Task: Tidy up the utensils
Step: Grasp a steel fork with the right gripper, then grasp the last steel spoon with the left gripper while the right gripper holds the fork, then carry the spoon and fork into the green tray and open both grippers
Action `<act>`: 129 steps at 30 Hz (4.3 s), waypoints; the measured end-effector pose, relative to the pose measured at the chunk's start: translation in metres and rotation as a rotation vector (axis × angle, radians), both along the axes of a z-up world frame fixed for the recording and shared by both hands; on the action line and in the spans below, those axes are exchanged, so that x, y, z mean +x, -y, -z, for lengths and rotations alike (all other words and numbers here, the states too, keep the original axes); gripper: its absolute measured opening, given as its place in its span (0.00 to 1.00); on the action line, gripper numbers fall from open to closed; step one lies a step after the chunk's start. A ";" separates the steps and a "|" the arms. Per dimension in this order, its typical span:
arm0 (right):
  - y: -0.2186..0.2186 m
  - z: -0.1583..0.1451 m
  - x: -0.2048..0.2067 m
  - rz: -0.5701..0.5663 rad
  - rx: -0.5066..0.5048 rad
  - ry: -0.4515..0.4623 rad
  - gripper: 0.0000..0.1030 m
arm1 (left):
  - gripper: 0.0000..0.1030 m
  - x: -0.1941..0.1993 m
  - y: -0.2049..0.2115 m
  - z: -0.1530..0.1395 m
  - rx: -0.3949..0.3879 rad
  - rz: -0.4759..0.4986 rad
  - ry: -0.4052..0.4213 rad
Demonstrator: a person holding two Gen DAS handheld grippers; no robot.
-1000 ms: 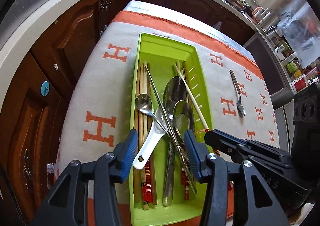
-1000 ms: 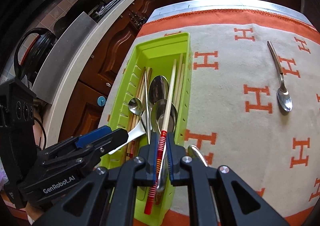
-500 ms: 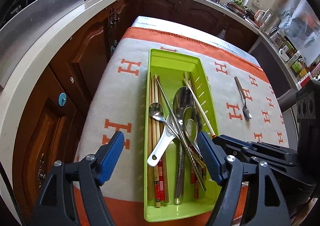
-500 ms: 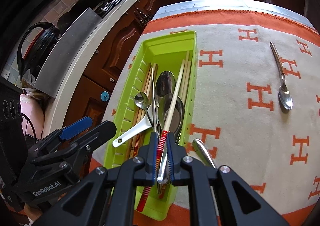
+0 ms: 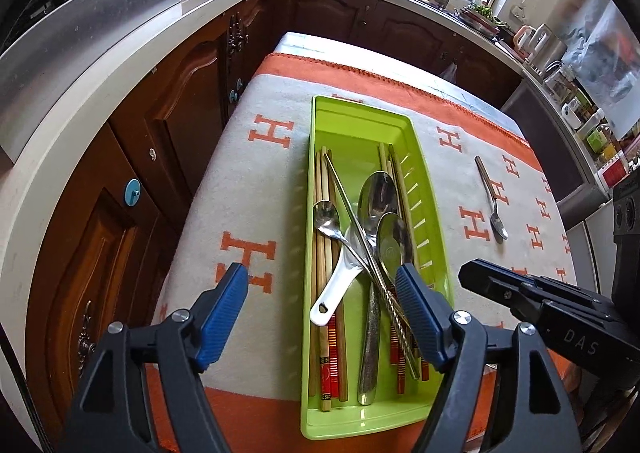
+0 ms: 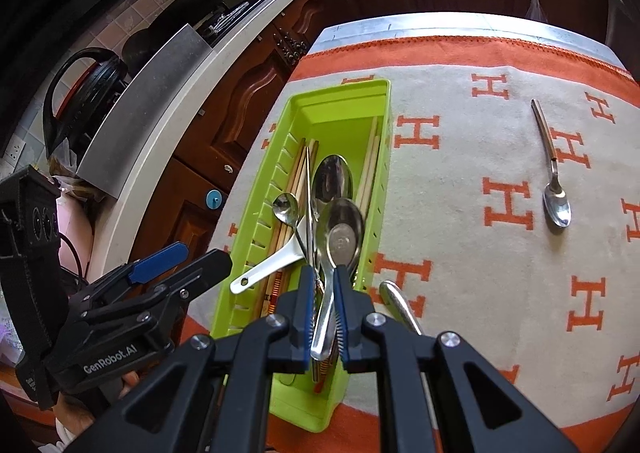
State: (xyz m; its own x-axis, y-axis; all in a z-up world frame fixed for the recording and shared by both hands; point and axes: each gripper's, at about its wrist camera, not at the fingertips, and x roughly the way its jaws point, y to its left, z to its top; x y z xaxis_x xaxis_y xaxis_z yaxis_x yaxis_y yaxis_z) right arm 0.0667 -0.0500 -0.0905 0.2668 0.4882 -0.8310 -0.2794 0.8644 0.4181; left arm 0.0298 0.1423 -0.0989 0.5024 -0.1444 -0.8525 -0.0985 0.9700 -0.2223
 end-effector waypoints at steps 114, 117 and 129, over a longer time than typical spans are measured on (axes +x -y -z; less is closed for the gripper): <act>0.246 0.045 0.010 0.377 0.032 0.079 0.04 | 0.03 0.122 0.228 0.025 -0.010 0.280 -0.063; 0.232 0.039 0.010 0.347 0.043 0.078 0.04 | 0.03 0.104 0.211 0.004 -0.022 0.279 -0.042; 0.125 0.006 0.010 0.128 0.097 0.073 0.04 | 0.04 0.029 0.078 -0.020 0.040 0.101 -0.031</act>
